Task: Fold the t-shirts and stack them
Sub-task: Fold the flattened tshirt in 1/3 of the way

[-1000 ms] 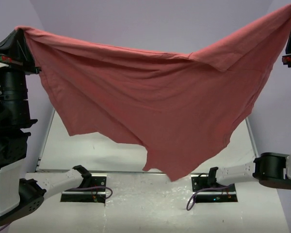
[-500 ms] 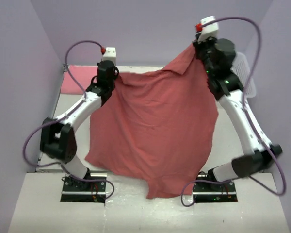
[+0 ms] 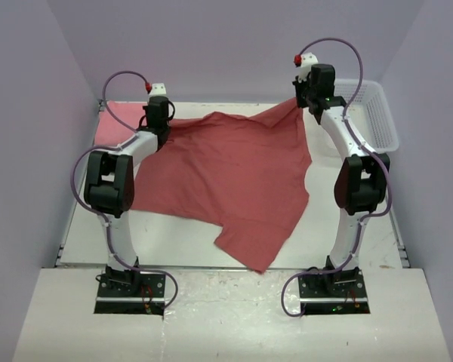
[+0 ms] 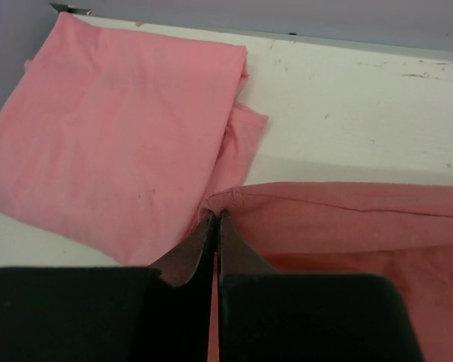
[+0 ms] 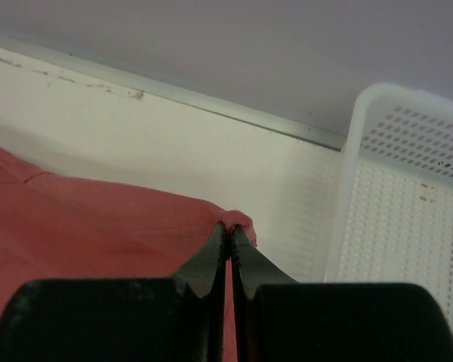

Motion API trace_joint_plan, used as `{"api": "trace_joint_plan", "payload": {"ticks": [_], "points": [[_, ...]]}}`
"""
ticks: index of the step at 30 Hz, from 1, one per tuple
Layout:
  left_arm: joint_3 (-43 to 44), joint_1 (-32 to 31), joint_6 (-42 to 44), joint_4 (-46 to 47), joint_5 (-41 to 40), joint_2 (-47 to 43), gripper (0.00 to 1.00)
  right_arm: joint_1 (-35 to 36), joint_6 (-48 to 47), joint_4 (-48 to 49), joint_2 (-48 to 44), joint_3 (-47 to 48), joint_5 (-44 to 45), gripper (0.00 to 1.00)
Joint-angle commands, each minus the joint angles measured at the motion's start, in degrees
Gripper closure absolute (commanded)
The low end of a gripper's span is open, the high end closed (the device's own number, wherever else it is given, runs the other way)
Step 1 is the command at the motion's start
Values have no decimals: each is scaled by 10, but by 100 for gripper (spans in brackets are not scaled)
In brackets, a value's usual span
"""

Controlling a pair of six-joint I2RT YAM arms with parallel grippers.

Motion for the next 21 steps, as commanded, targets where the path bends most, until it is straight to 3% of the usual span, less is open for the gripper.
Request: {"api": "trace_joint_plan", "payload": {"ticks": [1,8,21], "points": [[24,0,5,44,15,17,100,-5,9,10,15,71,-40,100],[49,19,10,42,17,40,100,-12,12,-24,63,131,-63,100],[-24,21,23,56,1,-48,100,-7,73,-31,-53,-16,-5,100]]}}
